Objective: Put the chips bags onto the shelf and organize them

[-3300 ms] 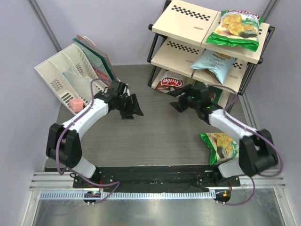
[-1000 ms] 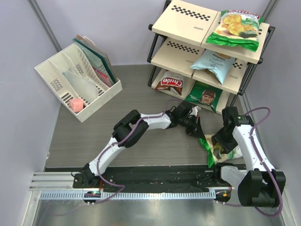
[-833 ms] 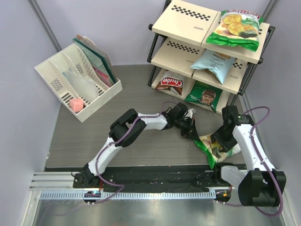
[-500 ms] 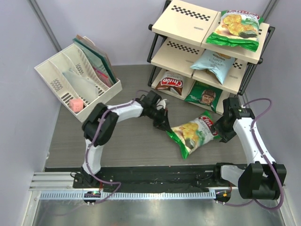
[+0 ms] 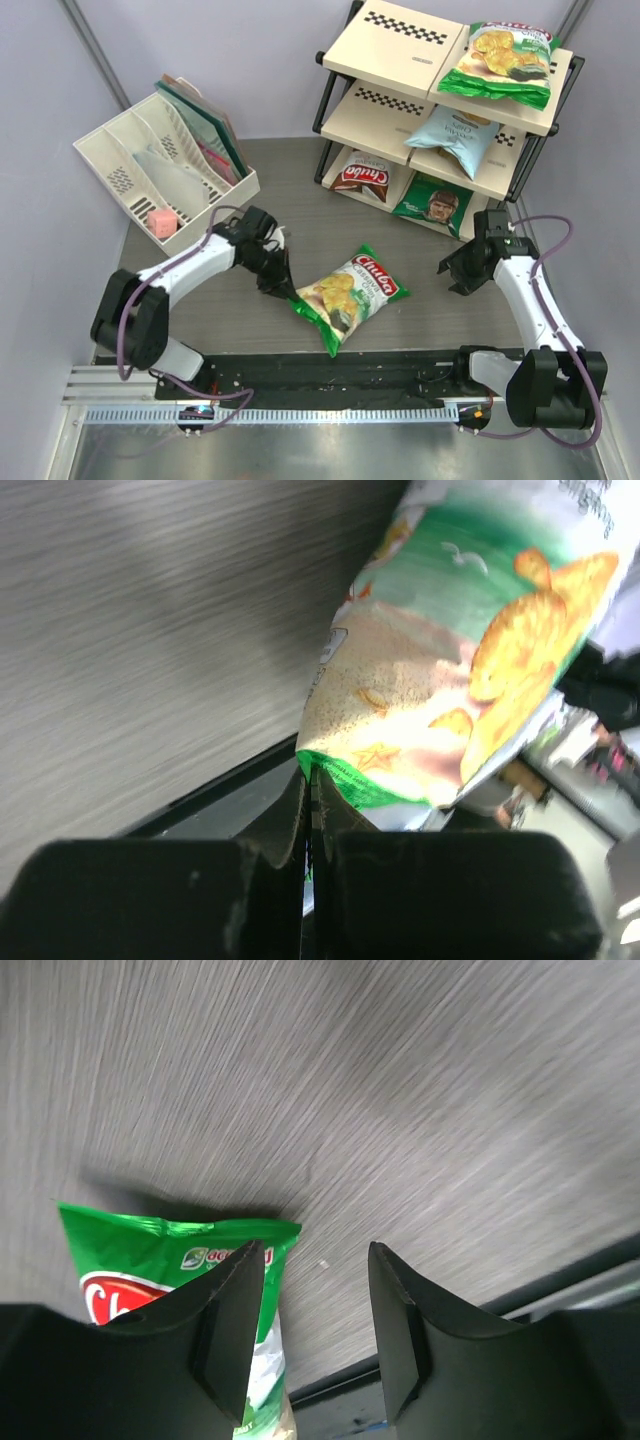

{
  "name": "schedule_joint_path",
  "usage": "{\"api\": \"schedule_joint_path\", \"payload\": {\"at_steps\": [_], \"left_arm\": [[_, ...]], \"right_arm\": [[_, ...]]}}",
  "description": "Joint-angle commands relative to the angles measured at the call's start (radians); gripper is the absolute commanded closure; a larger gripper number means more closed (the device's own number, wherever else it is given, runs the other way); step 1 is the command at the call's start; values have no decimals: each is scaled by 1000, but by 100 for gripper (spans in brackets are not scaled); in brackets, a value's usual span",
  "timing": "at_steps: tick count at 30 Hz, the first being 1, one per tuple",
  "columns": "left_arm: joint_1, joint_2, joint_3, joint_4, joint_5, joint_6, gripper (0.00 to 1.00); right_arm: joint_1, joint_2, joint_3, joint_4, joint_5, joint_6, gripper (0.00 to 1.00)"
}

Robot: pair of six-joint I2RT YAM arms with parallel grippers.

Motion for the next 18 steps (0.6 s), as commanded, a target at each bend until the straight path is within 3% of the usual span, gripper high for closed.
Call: {"api": "schedule_joint_path", "payload": {"at_steps": [1,6,7,9,13,16,18], "left_arm": [[4,-99,-95,-27,-122,-90,100],[-74,-26,-47,-25,-107,-72,100],[-119,2,-21,-24,-93,-67,96],[-163,77,18,-46,-67,-49,87],[-206,70,102,-82,-24,-3,44],[-171,-10,128,-151,-79,49,29],[-96,-42,131,-184,-90,100,28]], "right_arm": [[1,-36,-67,118,-172,28,46],[7,-66,-149,147,-293,23,41],[8,-66,-161,157,-321,26,41],[22,-52,-190,181,-377,39,40],[54,-12,-206,239,-396,59,40],[116,6,-198,310,-404,92,40],[146,35,-199,373,-411,111,40]]}}
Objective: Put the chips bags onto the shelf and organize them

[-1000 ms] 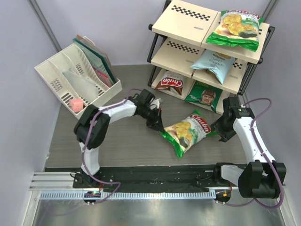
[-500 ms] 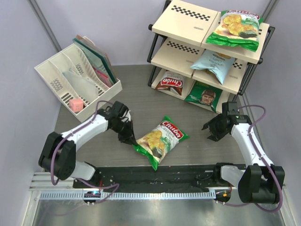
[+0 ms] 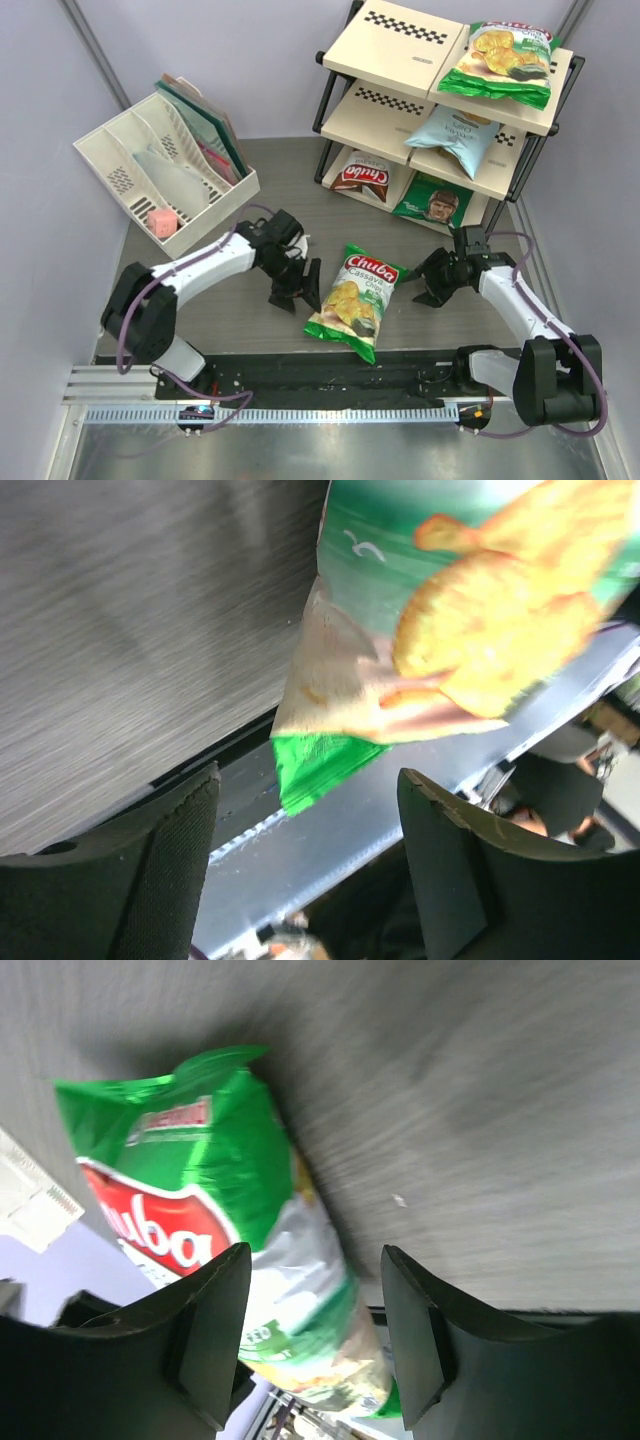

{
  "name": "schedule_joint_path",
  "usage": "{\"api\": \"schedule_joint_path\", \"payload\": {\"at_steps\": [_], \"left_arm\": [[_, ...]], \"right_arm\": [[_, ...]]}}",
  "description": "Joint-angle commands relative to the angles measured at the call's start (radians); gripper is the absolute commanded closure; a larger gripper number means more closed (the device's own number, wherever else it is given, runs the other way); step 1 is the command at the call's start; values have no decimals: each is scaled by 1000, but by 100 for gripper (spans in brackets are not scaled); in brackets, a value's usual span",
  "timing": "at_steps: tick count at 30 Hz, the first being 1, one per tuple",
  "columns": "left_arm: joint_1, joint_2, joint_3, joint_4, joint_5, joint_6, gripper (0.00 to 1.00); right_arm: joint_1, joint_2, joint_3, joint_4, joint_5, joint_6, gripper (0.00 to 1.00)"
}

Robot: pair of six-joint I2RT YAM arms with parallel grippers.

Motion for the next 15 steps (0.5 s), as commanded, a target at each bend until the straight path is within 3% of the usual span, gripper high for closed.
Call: {"api": "schedule_joint_path", "payload": {"at_steps": [1,4,7,11,15], "left_arm": [[127,-140,47,-97,-26,107,26],[178,-92,91,-107,-46,161,25],[178,-32,133,-3,64,121,24],[175,102,114,260,191,15,20],[171,192,136,347,234,20,19]], "right_arm": [[61,42,14,165,-65,77,40],[122,111,32,215,-56,93,40],[173,164,51,233,-44,96,40],[184,220,67,238,-44,79,41],[185,244,94,232,-42,61,41]]}}
